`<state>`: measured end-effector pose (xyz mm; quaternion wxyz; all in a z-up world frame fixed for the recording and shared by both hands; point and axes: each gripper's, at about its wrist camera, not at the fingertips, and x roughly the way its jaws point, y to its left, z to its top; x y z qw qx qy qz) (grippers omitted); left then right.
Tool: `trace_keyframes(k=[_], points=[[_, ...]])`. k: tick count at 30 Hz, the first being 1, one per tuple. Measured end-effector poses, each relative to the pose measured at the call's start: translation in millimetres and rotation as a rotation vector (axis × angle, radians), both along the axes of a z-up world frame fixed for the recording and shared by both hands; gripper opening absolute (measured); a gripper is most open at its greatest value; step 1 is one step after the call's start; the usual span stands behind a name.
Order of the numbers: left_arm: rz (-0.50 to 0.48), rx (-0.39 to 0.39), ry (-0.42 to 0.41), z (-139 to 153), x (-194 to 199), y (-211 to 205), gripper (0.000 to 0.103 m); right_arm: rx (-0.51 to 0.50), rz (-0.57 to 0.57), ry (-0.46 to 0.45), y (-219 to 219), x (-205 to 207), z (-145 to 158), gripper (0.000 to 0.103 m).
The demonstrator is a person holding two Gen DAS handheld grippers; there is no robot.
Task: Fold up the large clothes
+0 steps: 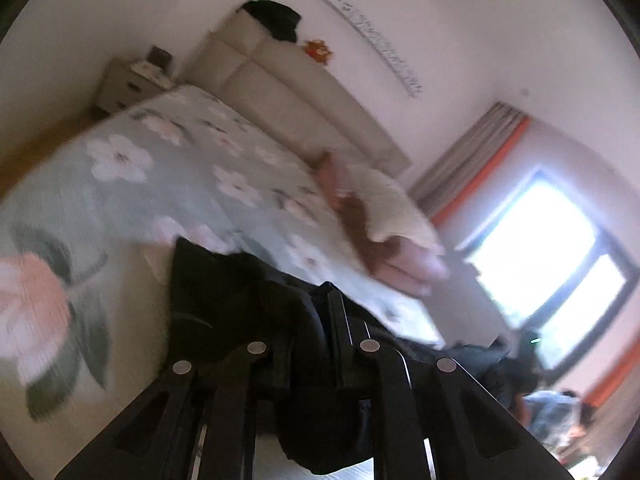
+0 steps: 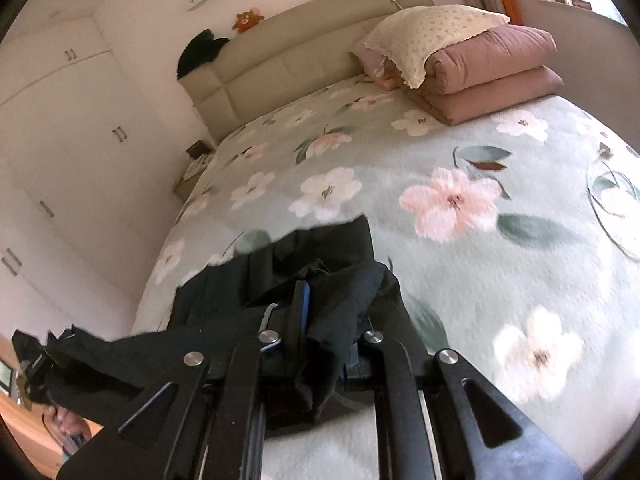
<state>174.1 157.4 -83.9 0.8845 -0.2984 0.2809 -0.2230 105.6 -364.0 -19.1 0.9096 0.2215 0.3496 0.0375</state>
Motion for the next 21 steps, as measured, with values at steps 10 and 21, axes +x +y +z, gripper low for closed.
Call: trace_keyframes(k=[10, 21], points=[[0.112, 0.338, 0.258, -116.0, 126.4, -43.4, 0.017, -0.157, -0.034, 0.219, 29.5, 134.8, -108.8, 0.023], [0.031, 0.318, 0.289, -163.8, 148.9, -42.4, 0.018, -0.178, -0.02, 0.274, 35.5, 148.5, -167.9, 0.029]])
